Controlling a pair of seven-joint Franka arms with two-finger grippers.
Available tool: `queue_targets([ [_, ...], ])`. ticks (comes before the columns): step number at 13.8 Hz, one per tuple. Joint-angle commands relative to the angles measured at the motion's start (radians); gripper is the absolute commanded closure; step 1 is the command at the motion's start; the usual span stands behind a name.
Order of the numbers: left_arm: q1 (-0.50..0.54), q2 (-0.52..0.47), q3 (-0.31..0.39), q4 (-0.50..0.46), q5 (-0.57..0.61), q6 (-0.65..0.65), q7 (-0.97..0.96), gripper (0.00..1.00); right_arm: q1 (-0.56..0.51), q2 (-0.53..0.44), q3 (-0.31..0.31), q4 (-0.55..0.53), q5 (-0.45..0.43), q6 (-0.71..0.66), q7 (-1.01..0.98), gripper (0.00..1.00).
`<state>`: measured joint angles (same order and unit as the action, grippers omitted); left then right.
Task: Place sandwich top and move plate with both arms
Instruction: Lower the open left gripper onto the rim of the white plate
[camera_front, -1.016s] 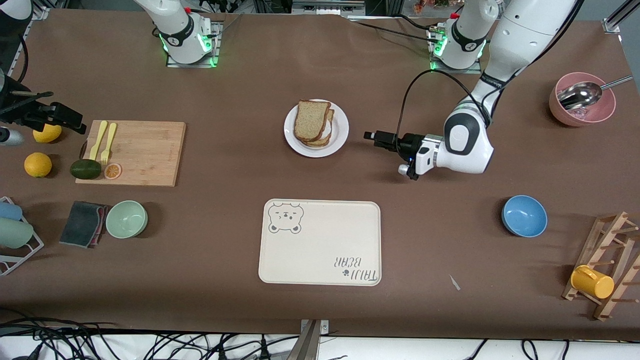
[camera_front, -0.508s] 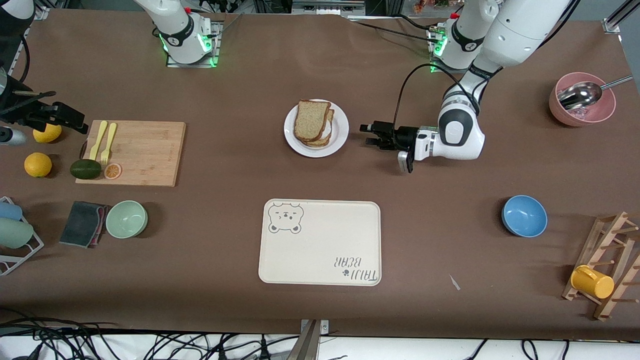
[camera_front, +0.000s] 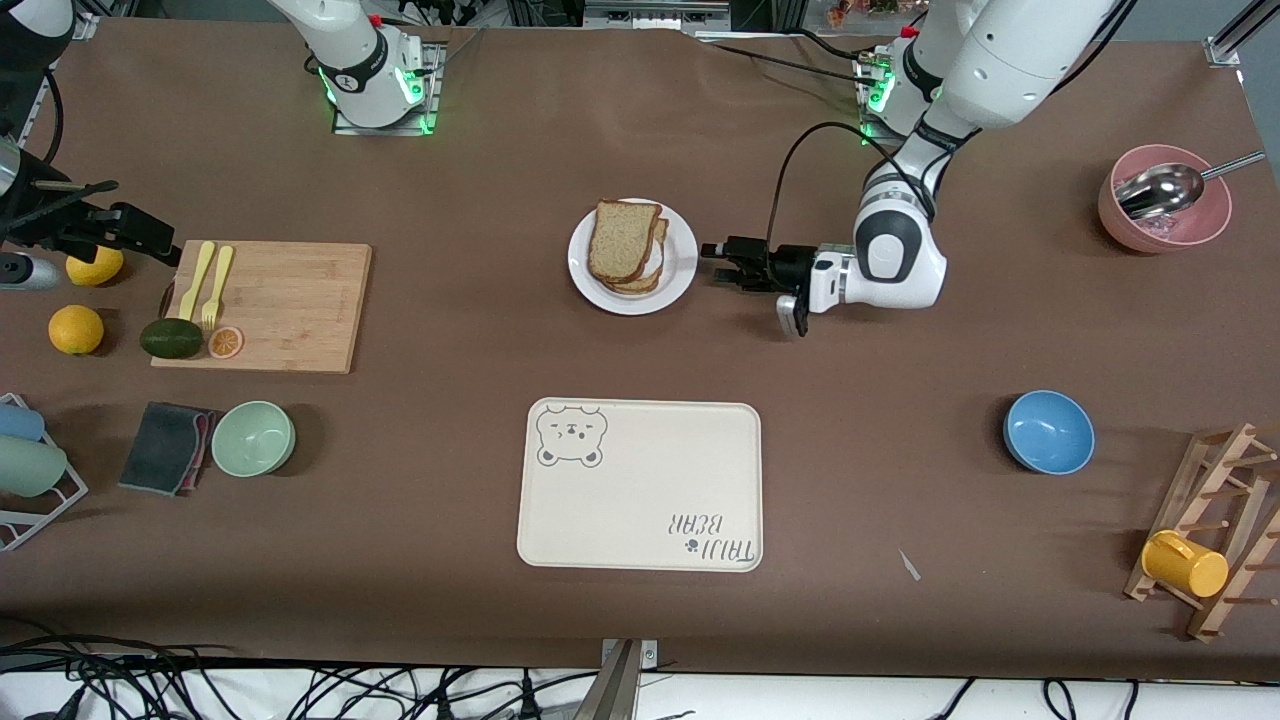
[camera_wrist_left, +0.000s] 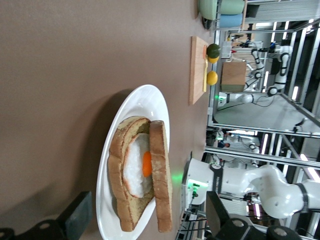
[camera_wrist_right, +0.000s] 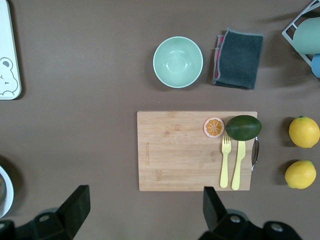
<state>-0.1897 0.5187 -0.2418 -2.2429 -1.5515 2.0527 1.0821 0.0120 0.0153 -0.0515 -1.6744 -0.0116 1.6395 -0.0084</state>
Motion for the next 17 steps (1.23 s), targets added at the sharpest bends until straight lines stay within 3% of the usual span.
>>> queue_targets([
  [1, -0.028, -0.006, 0.001, 0.003, -0.035, 0.035, -0.002, 0.00, 0.000, -0.005, -0.007, 0.004, 0.016, -0.013, -0.012, 0.00],
  [6, -0.030, 0.020, 0.001, 0.003, -0.032, 0.037, 0.005, 0.01, -0.003, -0.005, -0.008, 0.004, 0.033, -0.024, -0.012, 0.00],
  [9, -0.042, 0.049, 0.001, 0.025, -0.036, 0.055, 0.004, 0.13, -0.004, -0.003, -0.010, 0.005, 0.033, -0.024, -0.012, 0.00],
  [14, -0.071, 0.050, 0.001, 0.028, -0.047, 0.092, 0.002, 0.14, -0.007, -0.002, -0.011, 0.004, 0.033, -0.023, -0.012, 0.00],
  [15, -0.080, 0.050, 0.001, 0.028, -0.051, 0.098, 0.002, 0.17, -0.007, 0.000, -0.016, 0.004, 0.033, -0.024, -0.012, 0.00],
  [16, -0.082, 0.050, 0.001, 0.029, -0.051, 0.104, 0.004, 0.29, -0.007, 0.002, -0.018, 0.004, 0.033, -0.024, -0.012, 0.00],
  [17, -0.092, 0.050, 0.001, 0.031, -0.051, 0.104, 0.004, 0.50, -0.007, 0.000, -0.016, 0.004, 0.033, -0.024, -0.012, 0.00],
])
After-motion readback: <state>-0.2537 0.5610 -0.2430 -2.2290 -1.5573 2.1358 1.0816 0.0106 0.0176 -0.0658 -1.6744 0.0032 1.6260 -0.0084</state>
